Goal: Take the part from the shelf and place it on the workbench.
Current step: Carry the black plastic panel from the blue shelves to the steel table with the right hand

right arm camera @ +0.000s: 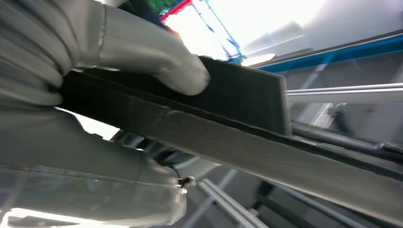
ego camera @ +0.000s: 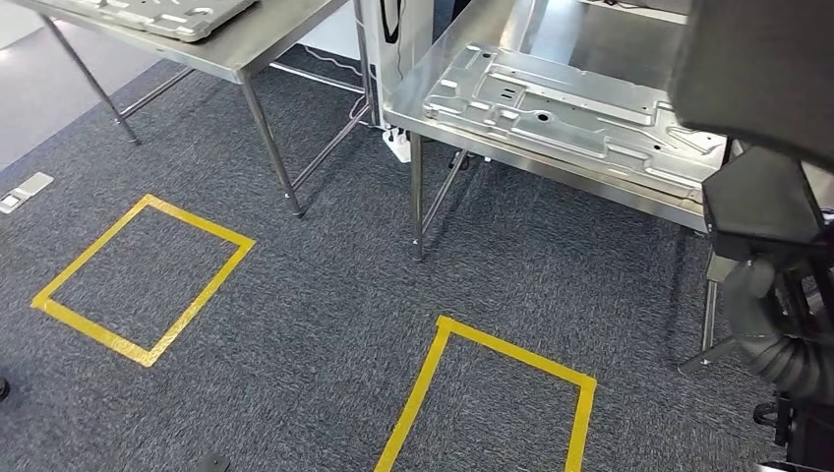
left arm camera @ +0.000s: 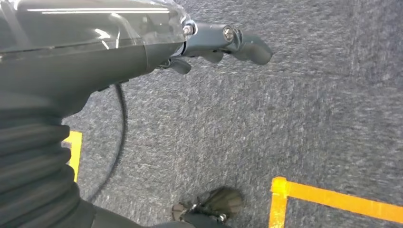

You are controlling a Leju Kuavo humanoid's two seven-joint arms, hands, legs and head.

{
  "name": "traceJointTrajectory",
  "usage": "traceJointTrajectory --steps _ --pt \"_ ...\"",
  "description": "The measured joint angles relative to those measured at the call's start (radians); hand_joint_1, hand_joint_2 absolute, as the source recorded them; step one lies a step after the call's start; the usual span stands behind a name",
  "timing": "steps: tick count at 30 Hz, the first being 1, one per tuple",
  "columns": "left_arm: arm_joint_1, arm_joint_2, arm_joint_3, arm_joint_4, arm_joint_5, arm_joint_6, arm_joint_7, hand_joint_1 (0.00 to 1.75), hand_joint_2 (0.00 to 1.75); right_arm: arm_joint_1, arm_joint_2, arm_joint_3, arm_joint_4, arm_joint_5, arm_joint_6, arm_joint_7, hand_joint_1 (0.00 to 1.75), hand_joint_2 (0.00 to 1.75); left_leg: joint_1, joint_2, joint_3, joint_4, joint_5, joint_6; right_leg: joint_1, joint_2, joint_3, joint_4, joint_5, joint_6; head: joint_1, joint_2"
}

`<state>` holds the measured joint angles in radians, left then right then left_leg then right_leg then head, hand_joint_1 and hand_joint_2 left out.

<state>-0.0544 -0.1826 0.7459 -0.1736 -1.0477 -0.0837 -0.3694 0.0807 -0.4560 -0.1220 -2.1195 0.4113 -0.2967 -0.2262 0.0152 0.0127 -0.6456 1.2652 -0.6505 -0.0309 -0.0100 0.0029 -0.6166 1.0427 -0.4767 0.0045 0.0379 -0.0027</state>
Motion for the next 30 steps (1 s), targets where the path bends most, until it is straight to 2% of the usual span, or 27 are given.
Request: traceJointTrajectory --steps 1,2,3,4,6,7,8,10,12,13,14,15,16,17,18,19,21,22,23,25,26,28,30 --pt "-0.001 0.0 0.001 0.0 0.0 0.001 -0.004 0.0 1.75 0.001 0.0 0.0 -0.001 0.0 0.004 -0.001 1.75 1.75 0.0 -0.005 -0.026 0.051 -0.015 0.0 0.0 0.011 0.001 0.0 0.0 -0.001 -0.005 0.0" --pt "-0.002 0.0 0.001 0.0 0.001 0.001 -0.009 0.0 1.75 0.001 0.001 0.0 -0.002 0.0 0.007 -0.002 1.75 1.75 0.0 -0.008 -0.039 0.072 -0.011 0.0 0.0 0.021 0.002 0.0 0.0 -0.001 -0.009 0.0" --pt "-0.005 -0.001 0.001 0.0 0.002 0.001 -0.014 0.0 1.75 0.0 0.001 0.0 -0.001 0.0 0.007 -0.002 1.75 1.75 0.001 -0.009 -0.033 0.051 0.012 0.0 -0.001 0.032 0.004 0.001 -0.001 -0.001 -0.011 0.0" --pt "-0.008 -0.002 0.002 0.0 0.003 0.001 -0.019 0.0 1.75 -0.002 0.002 0.001 -0.001 0.0 0.007 -0.003 1.75 1.75 0.003 -0.015 -0.01 -0.005 0.049 -0.001 -0.002 0.042 0.006 0.002 -0.002 0.001 -0.012 0.0" --pt "-0.015 -0.005 0.002 0.0 0.006 0.001 -0.028 0.0 1.75 -0.011 0.005 0.005 -0.001 0.0 0.007 -0.004 1.75 1.75 0.01 -0.049 0.043 -0.132 0.107 -0.001 -0.003 0.061 0.006 0.008 -0.005 0.009 -0.015 0.0" --pt "-0.017 -0.007 0.003 0.0 0.006 0.001 -0.031 0.0 1.75 -0.017 0.007 0.007 -0.001 0.0 0.007 -0.004 1.75 1.75 0.012 -0.064 0.058 -0.17 0.118 -0.001 -0.003 0.07 0.003 0.011 -0.006 0.015 -0.015 0.0" --pt "-0.018 -0.009 0.005 0.0 0.006 0.001 -0.035 0.0 1.75 -0.021 0.008 0.008 0.0 0.0 0.006 -0.005 1.75 1.75 0.012 -0.073 0.063 -0.184 0.118 0.001 -0.002 0.078 0.001 0.012 -0.005 0.02 -0.016 0.0" --pt "-0.018 -0.012 0.01 0.0 0.007 0.001 -0.038 0.0 1.75 -0.025 0.011 0.009 0.001 0.001 0.004 -0.007 1.75 1.75 0.01 -0.06 0.065 -0.189 0.119 0.009 -0.004 0.093 -0.002 0.008 -0.001 0.03 -0.014 0.0" --pt "-0.017 -0.014 0.014 0.0 0.005 0.003 -0.031 0.0 1.75 -0.028 0.015 0.011 0.004 0.003 0.003 -0.009 1.75 1.75 0.013 -0.044 0.066 -0.192 0.122 0.02 -0.002 0.071 -0.013 0.027 -0.015 0.036 -0.007 0.0" --pt "-0.016 -0.015 0.014 -0.001 0.003 0.005 -0.025 0.0 1.75 -0.032 0.016 0.013 0.006 0.003 0.003 -0.01 1.75 1.75 0.015 -0.034 0.066 -0.194 0.123 0.024 -0.002 0.052 -0.03 0.063 -0.036 0.038 0.0 0.0" --pt "-0.014 -0.015 0.015 -0.001 0.0 0.008 -0.016 0.0 1.75 -0.035 0.018 0.016 0.01 0.004 0.003 -0.012 1.75 1.75 0.014 -0.025 0.066 -0.194 0.123 0.026 -0.001 0.031 -0.058 0.118 -0.064 0.039 0.007 0.0" --pt "-0.012 -0.015 0.016 -0.001 -0.004 0.01 -0.008 0.0 1.75 -0.036 0.02 0.02 0.016 0.002 0.004 -0.017 1.75 1.75 0.013 -0.014 0.066 -0.194 0.122 0.029 -0.002 0.02 -0.091 0.184 -0.092 0.041 0.013 0.0" --pt "-0.01 -0.014 0.016 -0.001 -0.009 0.012 -0.002 0.0 1.75 -0.035 0.023 0.024 0.023 -0.001 0.004 -0.023 1.75 1.75 0.012 -0.004 0.066 -0.194 0.121 0.03 -0.003 0.015 -0.12 0.24 -0.11 0.042 0.017 0.0" --pt "-0.009 -0.014 0.016 -0.001 -0.012 0.014 0.003 0.0 1.75 -0.033 0.026 0.028 0.031 -0.006 0.004 -0.03 1.75 1.75 0.012 0.006 0.066 -0.194 0.12 0.031 -0.004 0.012 -0.136 0.271 -0.113 0.042 0.021 0.0" --pt "-0.008 -0.014 0.016 -0.001 -0.016 0.015 0.006 0.0 1.75 -0.03 0.029 0.032 0.04 -0.014 0.006 -0.041 1.75 1.75 0.012 0.015 0.067 -0.194 0.118 0.031 -0.004 0.009 -0.134 0.262 -0.096 0.042 0.025 0.0" --pt "-0.009 -0.014 0.016 -0.001 -0.018 0.017 0.008 0.0 1.75 -0.029 0.033 0.036 0.048 -0.022 0.008 -0.053 1.75 1.75 0.012 0.023 0.069 -0.194 0.117 0.031 -0.004 0.004 -0.112 0.215 -0.064 0.042 0.029 0.0" --pt "-0.01 -0.013 0.016 -0.001 -0.019 0.022 0.006 0.0 1.75 -0.03 0.044 0.044 0.066 -0.032 0.014 -0.08 1.75 1.75 0.01 0.037 0.073 -0.194 0.112 0.025 0.0 -0.023 -0.047 0.08 -0.007 0.04 0.038 0.0" --pt "-0.01 -0.012 0.016 -0.001 -0.019 0.023 0.003 0.0 1.75 -0.034 0.052 0.051 0.078 -0.033 0.017 -0.089 1.75 1.75 0.007 0.044 0.074 -0.195 0.11 0.021 0.004 -0.034 -0.025 0.035 0.006 0.038 0.041 0.0" --pt "-0.01 -0.009 0.016 -0.001 -0.018 0.024 0.0 0.0 1.75 -0.04 0.062 0.061 0.093 -0.032 0.018 -0.096 1.75 1.75 0.005 0.051 0.077 -0.197 0.108 0.018 0.008 -0.041 -0.016 0.013 0.007 0.036 0.041 0.0" --pt "-0.011 -0.005 0.016 -0.002 -0.015 0.024 -0.006 0.0 1.75 -0.057 0.084 0.083 0.131 -0.027 0.018 -0.101 1.75 1.75 0.002 0.065 0.085 -0.205 0.106 0.009 0.01 -0.028 -0.016 0.01 0.005 0.029 0.035 0.0" --pt "-0.011 -0.002 0.016 -0.002 -0.015 0.025 -0.006 0.0 1.75 -0.066 0.095 0.094 0.15 -0.024 0.017 -0.102 1.75 1.75 0.003 0.064 0.089 -0.205 0.103 0.004 0.007 -0.021 -0.014 0.008 0.005 0.024 0.031 0.0" --pt "-0.01 0.002 0.016 -0.002 -0.014 0.03 -0.004 0.0 1.75 -0.089 0.115 0.117 0.182 -0.021 0.015 -0.104 1.75 1.75 0.003 0.037 0.076 -0.164 0.074 -0.002 0.001 -0.008 -0.009 0.003 0.007 0.01 0.022 0.0" --pt "-0.005 0.008 0.015 -0.001 -0.017 0.036 0.007 0.0 1.75 -0.11 0.135 0.141 0.211 -0.021 0.009 -0.108 1.75 1.75 0.002 0.003 0.019 -0.045 0.018 -0.002 -0.001 0.006 -0.007 0.003 0.006 0.0 0.006 0.0"
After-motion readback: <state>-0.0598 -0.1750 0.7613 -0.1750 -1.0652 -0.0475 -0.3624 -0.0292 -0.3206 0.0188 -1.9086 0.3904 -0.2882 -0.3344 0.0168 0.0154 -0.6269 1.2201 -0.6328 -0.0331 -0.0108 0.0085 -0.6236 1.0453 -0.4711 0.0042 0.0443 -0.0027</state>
